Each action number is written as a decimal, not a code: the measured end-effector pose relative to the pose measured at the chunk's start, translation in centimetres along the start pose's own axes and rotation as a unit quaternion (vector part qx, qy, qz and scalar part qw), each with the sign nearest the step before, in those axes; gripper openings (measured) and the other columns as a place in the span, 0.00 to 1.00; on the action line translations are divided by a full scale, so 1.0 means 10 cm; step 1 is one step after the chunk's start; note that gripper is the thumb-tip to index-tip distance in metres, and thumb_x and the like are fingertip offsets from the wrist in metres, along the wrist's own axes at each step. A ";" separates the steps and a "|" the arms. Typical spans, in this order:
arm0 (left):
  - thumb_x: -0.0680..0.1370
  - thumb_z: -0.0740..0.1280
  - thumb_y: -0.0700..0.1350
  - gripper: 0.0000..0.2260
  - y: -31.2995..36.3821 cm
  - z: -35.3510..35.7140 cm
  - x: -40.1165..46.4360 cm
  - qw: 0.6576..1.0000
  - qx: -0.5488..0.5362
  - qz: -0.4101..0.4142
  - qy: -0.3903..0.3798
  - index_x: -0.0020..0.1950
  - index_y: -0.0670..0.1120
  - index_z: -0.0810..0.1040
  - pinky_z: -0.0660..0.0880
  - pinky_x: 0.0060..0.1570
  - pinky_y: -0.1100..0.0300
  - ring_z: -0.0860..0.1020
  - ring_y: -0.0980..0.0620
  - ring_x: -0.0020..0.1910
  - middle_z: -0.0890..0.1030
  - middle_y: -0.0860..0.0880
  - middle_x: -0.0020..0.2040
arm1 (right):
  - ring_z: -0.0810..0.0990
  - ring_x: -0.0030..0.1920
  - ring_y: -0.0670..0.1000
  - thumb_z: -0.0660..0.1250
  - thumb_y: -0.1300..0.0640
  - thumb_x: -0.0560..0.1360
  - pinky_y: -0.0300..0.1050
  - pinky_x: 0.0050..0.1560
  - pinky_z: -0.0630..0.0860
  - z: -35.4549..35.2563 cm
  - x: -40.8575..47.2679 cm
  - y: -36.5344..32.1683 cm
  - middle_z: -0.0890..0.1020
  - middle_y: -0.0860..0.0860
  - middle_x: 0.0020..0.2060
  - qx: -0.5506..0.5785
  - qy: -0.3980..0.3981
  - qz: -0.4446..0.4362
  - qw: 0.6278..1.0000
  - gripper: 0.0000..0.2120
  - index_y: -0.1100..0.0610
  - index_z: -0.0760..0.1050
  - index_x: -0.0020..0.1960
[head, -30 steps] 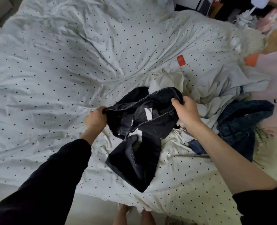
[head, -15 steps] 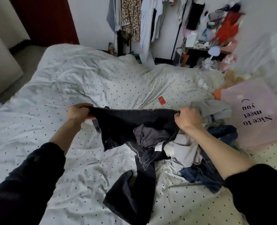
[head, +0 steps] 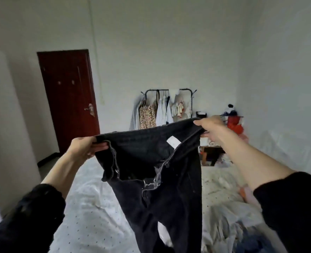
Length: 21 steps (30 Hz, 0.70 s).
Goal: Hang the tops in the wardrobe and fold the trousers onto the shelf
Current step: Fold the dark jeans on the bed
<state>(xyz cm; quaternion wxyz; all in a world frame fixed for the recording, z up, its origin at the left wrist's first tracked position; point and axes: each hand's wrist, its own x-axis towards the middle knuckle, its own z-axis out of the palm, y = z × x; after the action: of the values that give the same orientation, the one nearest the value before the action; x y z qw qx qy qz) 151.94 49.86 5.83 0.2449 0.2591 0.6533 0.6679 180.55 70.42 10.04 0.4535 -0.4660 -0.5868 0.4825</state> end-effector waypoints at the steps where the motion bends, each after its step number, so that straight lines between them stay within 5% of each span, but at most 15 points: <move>1: 0.80 0.57 0.36 0.07 0.15 0.02 -0.01 1.000 -0.008 0.010 0.000 0.53 0.36 0.73 0.63 0.19 0.71 0.82 0.53 0.28 0.83 0.45 0.30 | 0.78 0.43 0.56 0.71 0.66 0.72 0.47 0.34 0.77 -0.04 0.03 -0.20 0.79 0.58 0.44 0.029 0.009 -0.014 0.999 0.10 0.61 0.70 0.38; 6: 0.80 0.57 0.36 0.06 0.84 0.15 -0.12 0.995 -0.031 0.091 0.016 0.49 0.37 0.72 0.58 0.18 0.71 0.81 0.54 0.26 0.82 0.46 0.28 | 0.81 0.44 0.59 0.72 0.67 0.69 0.55 0.52 0.79 -0.22 0.15 -1.01 0.79 0.58 0.42 0.126 0.053 -0.072 0.988 0.11 0.60 0.71 0.35; 11: 0.79 0.56 0.34 0.08 1.39 0.24 -0.25 0.984 -0.058 0.160 0.056 0.42 0.38 0.71 0.61 0.16 0.72 0.80 0.55 0.24 0.80 0.47 0.25 | 0.77 0.43 0.55 0.70 0.64 0.71 0.45 0.38 0.75 -0.30 0.17 -1.51 0.78 0.57 0.43 0.163 0.073 -0.122 0.976 0.12 0.58 0.69 0.35; 15: 0.77 0.57 0.34 0.08 1.80 0.26 -0.28 0.958 -0.067 0.256 0.107 0.44 0.41 0.74 0.66 0.20 0.73 0.81 0.57 0.25 0.81 0.51 0.26 | 0.77 0.49 0.54 0.71 0.59 0.71 0.46 0.52 0.74 -0.32 0.20 -1.79 0.78 0.54 0.49 0.194 0.091 -0.172 0.962 0.07 0.58 0.74 0.46; 17: 0.75 0.60 0.36 0.08 1.98 0.25 -0.26 0.937 -0.061 0.311 0.149 0.48 0.41 0.79 0.69 0.23 0.72 0.81 0.58 0.28 0.82 0.51 0.30 | 0.78 0.53 0.54 0.70 0.58 0.72 0.47 0.59 0.75 -0.30 0.21 -1.93 0.79 0.54 0.53 0.211 0.088 -0.207 0.951 0.16 0.61 0.76 0.58; 21: 0.73 0.70 0.44 0.03 2.06 0.22 -0.26 0.894 0.095 0.369 0.235 0.44 0.46 0.82 0.69 0.34 0.71 0.78 0.65 0.29 0.80 0.52 0.32 | 0.76 0.50 0.52 0.67 0.57 0.75 0.43 0.54 0.72 -0.20 0.23 -2.01 0.79 0.53 0.51 0.192 0.081 -0.231 0.951 0.11 0.58 0.77 0.56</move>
<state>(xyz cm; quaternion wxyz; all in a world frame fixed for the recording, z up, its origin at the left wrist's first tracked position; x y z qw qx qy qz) 155.57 49.26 26.36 -0.2053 0.3395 0.6099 0.6860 179.98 70.94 30.34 0.6791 -0.2596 -0.5361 0.4290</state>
